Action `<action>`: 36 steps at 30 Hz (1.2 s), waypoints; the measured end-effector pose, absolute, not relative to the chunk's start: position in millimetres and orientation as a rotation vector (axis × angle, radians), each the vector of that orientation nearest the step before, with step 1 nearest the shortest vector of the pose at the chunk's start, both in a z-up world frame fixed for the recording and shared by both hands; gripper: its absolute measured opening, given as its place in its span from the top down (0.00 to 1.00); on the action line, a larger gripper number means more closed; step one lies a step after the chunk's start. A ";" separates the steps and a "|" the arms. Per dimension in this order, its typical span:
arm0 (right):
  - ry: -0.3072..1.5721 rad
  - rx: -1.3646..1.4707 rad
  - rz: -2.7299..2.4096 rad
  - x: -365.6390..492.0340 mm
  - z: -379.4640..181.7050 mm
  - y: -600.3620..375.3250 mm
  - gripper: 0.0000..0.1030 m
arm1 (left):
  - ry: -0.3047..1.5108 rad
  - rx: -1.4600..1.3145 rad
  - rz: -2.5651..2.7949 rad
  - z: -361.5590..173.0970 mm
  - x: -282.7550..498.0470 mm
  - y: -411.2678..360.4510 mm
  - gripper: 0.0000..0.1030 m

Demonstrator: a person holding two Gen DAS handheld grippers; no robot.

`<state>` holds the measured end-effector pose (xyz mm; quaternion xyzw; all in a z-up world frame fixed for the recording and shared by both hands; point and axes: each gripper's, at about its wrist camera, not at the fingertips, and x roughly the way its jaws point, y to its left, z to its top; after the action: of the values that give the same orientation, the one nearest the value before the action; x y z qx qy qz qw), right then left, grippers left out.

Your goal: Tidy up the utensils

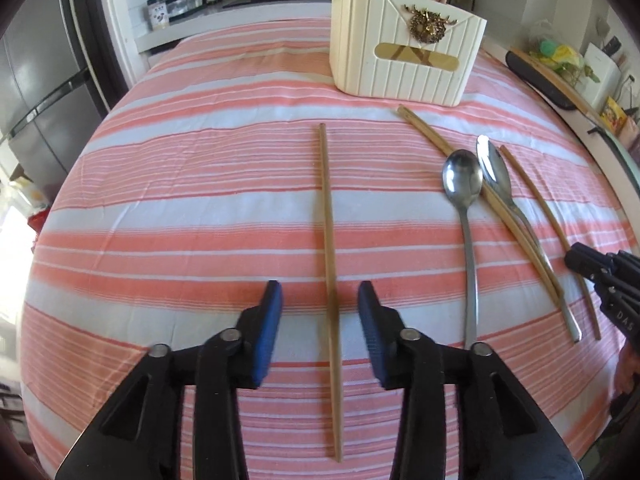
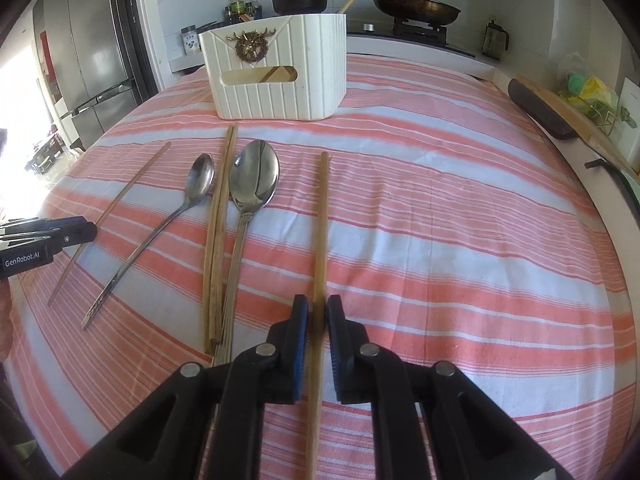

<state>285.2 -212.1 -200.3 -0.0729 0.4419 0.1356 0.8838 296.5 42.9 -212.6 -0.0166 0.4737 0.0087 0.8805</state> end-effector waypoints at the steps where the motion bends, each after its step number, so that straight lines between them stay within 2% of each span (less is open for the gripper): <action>1: 0.919 -0.158 0.284 284.2 -200.2 -212.3 0.81 | 0.981 -0.023 0.021 -214.2 295.9 42.3 0.51; 3: 0.916 -0.172 0.286 281.9 -199.8 -212.4 0.64 | 0.966 0.009 0.034 -216.3 294.7 39.9 0.45; 4: 0.917 -0.181 0.283 281.6 -200.1 -212.3 0.62 | 0.959 0.022 0.048 -216.9 295.1 39.1 0.38; 5: 0.917 -0.190 0.283 282.8 -200.4 -211.9 0.62 | 0.952 0.030 0.060 -217.8 295.8 39.2 0.33; 11: 0.905 -0.203 0.284 299.5 -202.2 -213.1 0.58 | 0.948 -0.004 0.090 -220.6 301.2 48.7 0.21; 21: 0.890 -0.194 0.299 306.4 -203.8 -214.1 0.51 | 0.921 -0.015 0.109 -224.8 301.2 52.1 0.11; 26: 0.891 -0.189 0.305 307.8 -203.8 -213.8 0.47 | 0.930 -0.050 0.121 -227.7 304.8 58.1 0.03; 29: 0.933 -0.164 0.467 308.9 -208.0 -208.0 0.00 | 0.930 -0.055 0.122 -228.0 305.3 58.8 0.03; 32: 0.912 -0.296 0.404 301.7 -209.7 -188.3 0.00 | 0.930 -0.058 0.119 -228.1 305.4 59.2 0.03; 36: 0.930 -0.246 0.422 304.8 -210.3 -195.2 0.00 | 0.928 -0.062 0.117 -228.5 304.7 58.9 0.03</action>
<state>304.8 -195.2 -210.3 -0.1174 0.4438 0.2016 0.8652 304.7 58.9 -228.5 -0.0299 0.4471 0.0565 0.8922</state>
